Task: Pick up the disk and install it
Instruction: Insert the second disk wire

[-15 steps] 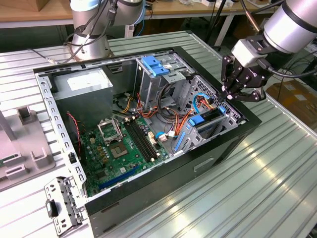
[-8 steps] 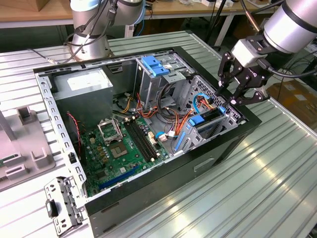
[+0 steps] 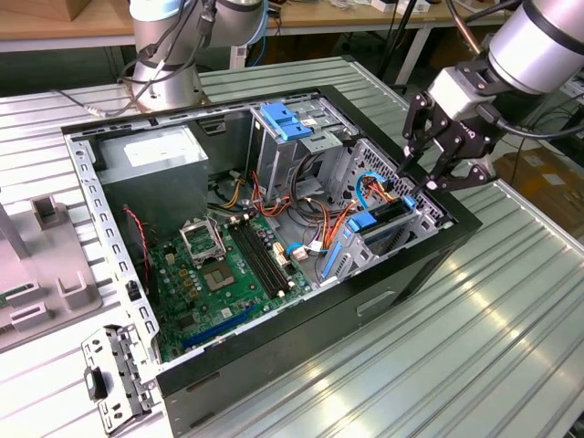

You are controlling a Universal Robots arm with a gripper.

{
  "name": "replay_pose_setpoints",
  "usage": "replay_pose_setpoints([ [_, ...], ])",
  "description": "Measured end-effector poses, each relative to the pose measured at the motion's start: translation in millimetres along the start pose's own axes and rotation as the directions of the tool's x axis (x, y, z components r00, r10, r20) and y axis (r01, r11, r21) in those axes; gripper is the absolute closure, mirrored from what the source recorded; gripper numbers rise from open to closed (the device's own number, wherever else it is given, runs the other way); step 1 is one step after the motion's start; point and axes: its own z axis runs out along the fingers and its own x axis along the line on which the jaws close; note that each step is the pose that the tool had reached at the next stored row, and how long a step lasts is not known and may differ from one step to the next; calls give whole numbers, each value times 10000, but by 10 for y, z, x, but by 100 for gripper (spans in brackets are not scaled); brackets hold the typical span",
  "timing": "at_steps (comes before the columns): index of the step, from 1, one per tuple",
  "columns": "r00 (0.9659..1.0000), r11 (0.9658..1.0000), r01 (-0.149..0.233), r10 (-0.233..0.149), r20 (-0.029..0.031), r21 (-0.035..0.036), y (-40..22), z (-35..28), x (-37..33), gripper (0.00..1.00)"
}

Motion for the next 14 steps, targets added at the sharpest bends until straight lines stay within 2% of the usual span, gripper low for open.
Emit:
replay_pose_setpoints([
  [5, 10000, 10000, 1, -1, 1, 1, 37, -6, -8, 58],
  [10, 10000, 10000, 0, 0, 39, -1, 162, 3, -41, 58],
  [14, 10000, 10000, 1, -1, 40, -1, 223, 11, -48, 58],
])
